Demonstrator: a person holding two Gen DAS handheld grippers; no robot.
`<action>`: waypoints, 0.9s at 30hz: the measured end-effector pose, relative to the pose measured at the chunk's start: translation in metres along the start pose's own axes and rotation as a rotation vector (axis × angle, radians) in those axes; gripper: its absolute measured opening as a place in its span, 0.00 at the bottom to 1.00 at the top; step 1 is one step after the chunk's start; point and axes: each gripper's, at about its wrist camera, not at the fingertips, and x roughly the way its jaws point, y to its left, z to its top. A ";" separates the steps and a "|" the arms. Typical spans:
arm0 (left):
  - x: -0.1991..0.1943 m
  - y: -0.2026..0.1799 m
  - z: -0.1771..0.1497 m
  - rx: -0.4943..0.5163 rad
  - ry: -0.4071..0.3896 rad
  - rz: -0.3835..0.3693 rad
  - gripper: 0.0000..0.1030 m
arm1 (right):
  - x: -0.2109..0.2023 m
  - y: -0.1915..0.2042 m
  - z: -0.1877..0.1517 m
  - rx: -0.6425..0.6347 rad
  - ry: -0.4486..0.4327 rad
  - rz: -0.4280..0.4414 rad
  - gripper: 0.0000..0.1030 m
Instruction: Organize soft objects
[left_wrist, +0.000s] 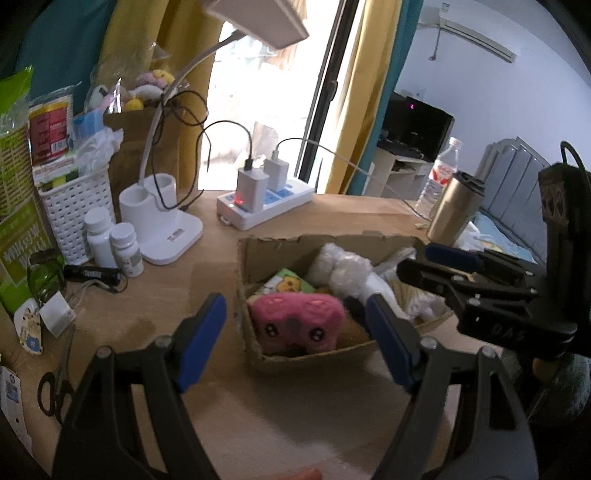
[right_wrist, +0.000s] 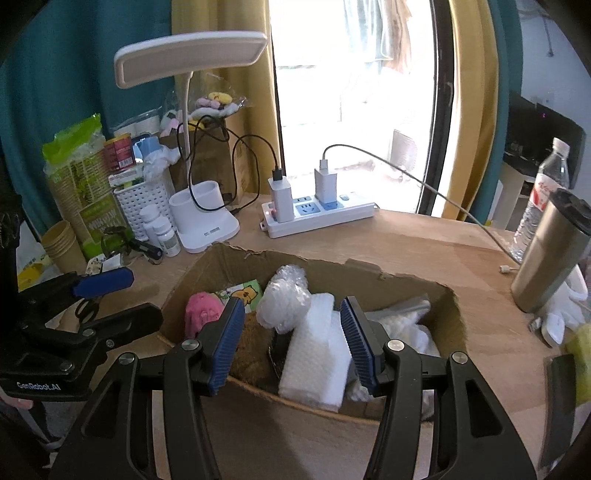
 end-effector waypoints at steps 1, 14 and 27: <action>-0.002 -0.003 -0.001 0.004 -0.003 -0.003 0.77 | -0.003 0.000 -0.001 0.001 -0.004 -0.003 0.55; -0.026 -0.030 -0.008 0.050 -0.028 -0.030 0.77 | -0.046 -0.004 -0.020 0.023 -0.053 -0.046 0.56; -0.055 -0.057 -0.019 0.091 -0.072 -0.044 0.77 | -0.089 -0.006 -0.039 0.034 -0.109 -0.078 0.56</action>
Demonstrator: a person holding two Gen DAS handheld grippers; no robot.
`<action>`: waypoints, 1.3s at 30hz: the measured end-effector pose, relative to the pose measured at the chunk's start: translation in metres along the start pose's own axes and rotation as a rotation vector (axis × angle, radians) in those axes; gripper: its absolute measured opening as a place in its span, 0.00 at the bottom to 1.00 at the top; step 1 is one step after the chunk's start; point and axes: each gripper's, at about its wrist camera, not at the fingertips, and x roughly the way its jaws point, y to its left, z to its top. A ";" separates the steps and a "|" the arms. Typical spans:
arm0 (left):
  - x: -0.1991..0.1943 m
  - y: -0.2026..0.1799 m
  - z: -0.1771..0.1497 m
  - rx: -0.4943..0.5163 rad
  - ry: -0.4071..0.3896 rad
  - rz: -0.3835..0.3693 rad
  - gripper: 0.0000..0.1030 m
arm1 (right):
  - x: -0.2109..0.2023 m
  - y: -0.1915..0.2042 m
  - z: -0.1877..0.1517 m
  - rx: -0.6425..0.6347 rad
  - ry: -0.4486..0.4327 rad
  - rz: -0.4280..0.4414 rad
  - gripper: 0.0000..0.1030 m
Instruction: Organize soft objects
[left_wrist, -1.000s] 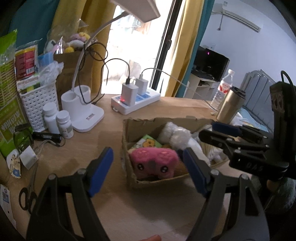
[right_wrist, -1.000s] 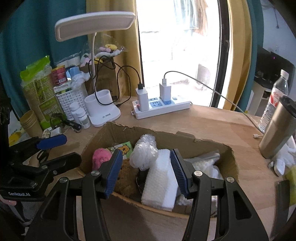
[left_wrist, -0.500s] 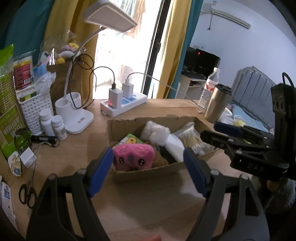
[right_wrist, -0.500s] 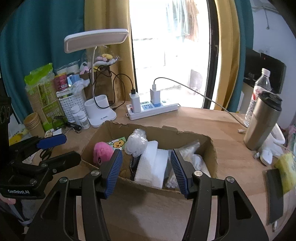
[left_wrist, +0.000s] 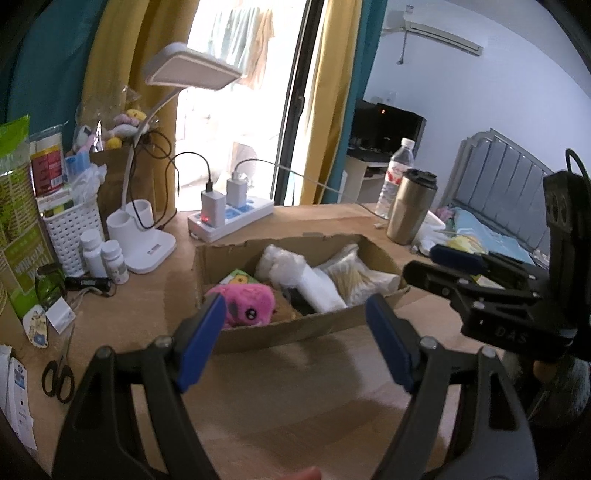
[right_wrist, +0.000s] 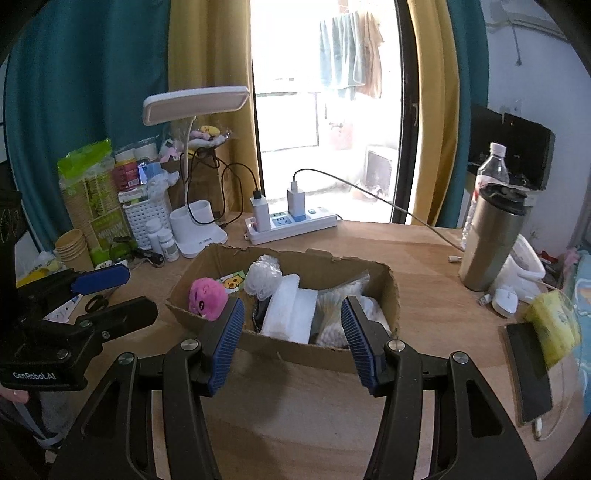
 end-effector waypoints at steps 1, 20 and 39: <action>-0.003 -0.003 -0.001 0.005 -0.004 -0.001 0.77 | -0.004 0.000 -0.001 0.001 -0.005 -0.003 0.56; -0.055 -0.035 -0.010 0.062 -0.104 -0.022 0.77 | -0.072 0.005 -0.017 -0.002 -0.119 -0.056 0.61; -0.122 -0.065 0.008 0.106 -0.270 -0.004 0.89 | -0.155 0.008 -0.015 -0.008 -0.294 -0.144 0.66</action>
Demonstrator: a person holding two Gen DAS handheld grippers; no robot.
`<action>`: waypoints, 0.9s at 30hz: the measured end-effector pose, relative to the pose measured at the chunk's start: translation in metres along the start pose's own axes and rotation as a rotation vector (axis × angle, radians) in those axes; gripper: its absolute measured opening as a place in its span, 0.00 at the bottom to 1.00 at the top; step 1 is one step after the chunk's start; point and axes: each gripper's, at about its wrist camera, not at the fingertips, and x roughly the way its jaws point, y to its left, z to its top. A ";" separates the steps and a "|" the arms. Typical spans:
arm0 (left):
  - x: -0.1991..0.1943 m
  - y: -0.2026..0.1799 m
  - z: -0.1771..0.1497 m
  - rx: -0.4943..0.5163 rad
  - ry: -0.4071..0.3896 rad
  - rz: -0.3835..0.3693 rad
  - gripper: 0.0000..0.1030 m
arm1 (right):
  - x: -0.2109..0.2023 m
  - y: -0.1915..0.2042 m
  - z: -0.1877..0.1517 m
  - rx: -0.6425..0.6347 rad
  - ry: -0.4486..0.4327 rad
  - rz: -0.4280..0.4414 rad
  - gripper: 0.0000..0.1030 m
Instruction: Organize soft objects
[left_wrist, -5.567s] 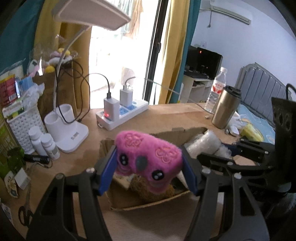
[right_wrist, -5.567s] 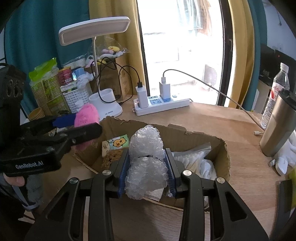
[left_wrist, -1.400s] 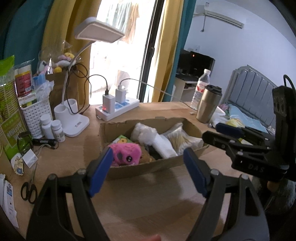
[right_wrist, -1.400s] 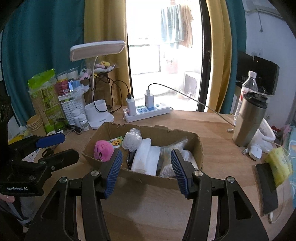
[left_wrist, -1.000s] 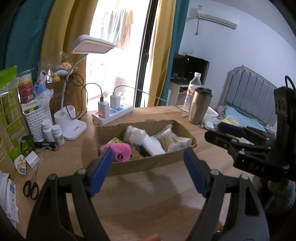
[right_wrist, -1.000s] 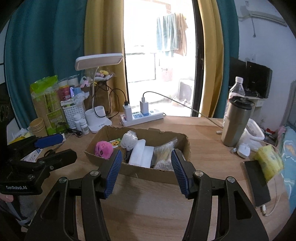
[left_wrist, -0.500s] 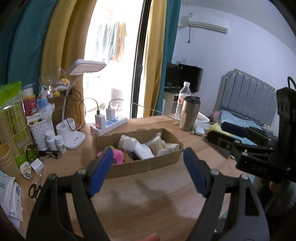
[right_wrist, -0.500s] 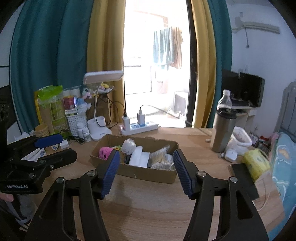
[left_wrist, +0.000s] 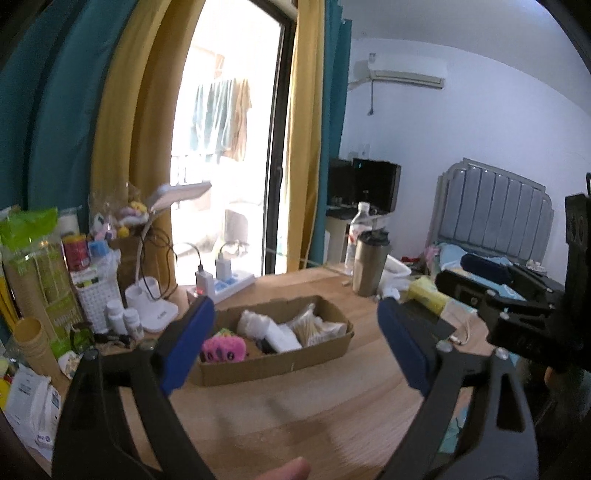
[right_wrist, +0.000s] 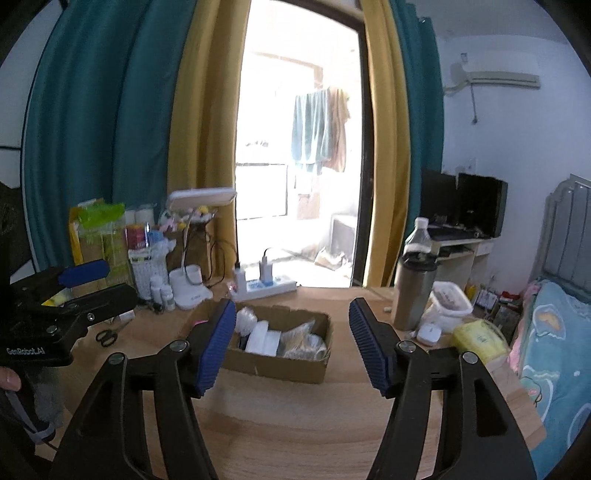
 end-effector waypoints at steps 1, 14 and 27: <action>-0.004 -0.002 0.003 0.005 -0.010 0.001 0.89 | -0.004 -0.001 0.002 0.001 -0.010 -0.005 0.68; -0.024 -0.014 0.020 0.023 -0.053 0.024 0.90 | -0.033 -0.004 0.015 0.008 -0.078 -0.038 0.71; -0.024 -0.011 0.019 0.017 -0.064 0.072 0.95 | -0.033 -0.004 0.015 0.009 -0.073 -0.033 0.72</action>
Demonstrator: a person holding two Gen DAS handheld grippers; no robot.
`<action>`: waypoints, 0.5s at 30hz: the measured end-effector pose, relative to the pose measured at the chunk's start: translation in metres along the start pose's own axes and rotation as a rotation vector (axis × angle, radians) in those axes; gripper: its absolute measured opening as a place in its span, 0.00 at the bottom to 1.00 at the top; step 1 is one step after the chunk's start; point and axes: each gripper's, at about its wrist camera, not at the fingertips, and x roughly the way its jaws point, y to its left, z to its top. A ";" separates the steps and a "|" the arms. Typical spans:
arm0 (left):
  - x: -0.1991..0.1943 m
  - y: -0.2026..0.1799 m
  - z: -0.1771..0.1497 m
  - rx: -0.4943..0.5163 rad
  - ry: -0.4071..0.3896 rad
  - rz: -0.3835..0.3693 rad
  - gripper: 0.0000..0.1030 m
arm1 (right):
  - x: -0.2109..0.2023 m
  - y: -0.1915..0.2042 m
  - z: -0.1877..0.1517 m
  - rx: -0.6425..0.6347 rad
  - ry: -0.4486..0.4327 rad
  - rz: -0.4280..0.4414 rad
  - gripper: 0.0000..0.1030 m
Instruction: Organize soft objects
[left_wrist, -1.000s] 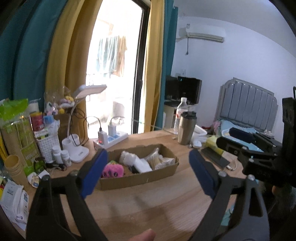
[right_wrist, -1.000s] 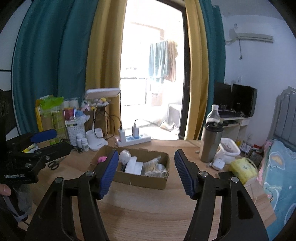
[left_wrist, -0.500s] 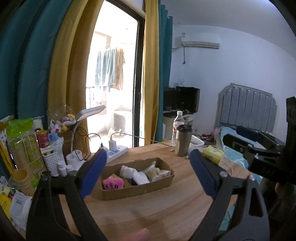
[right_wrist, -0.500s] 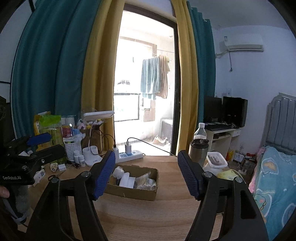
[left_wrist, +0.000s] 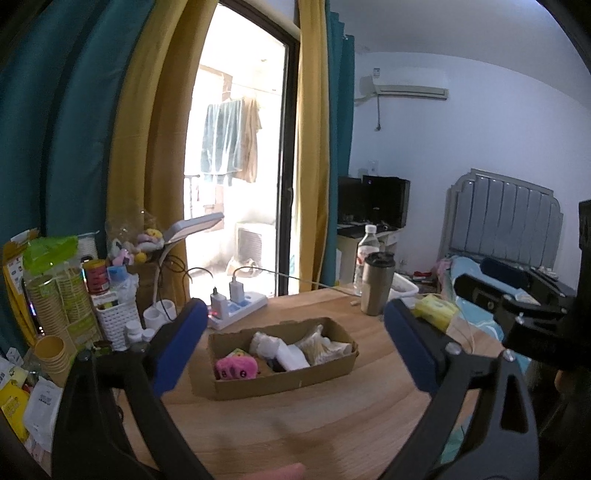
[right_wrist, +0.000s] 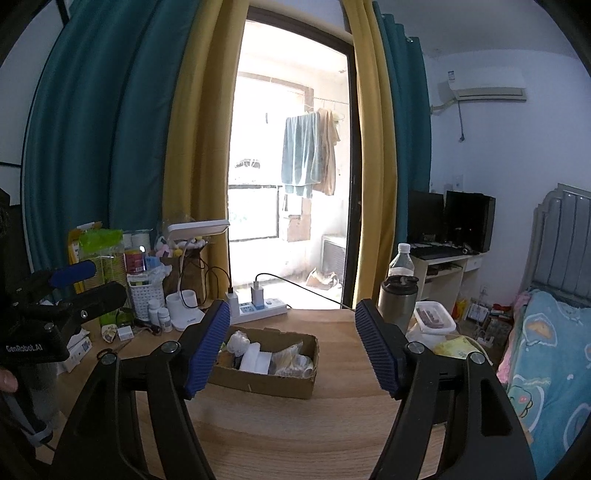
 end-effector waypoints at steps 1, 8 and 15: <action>0.000 0.001 0.000 0.000 -0.002 0.005 0.95 | 0.000 0.000 0.000 0.001 0.001 0.000 0.72; 0.000 0.001 -0.001 0.001 -0.002 0.013 0.96 | 0.001 0.001 0.001 0.000 0.000 0.002 0.77; 0.000 0.001 -0.002 0.004 0.004 0.011 0.96 | 0.001 0.001 0.001 0.001 0.000 0.002 0.77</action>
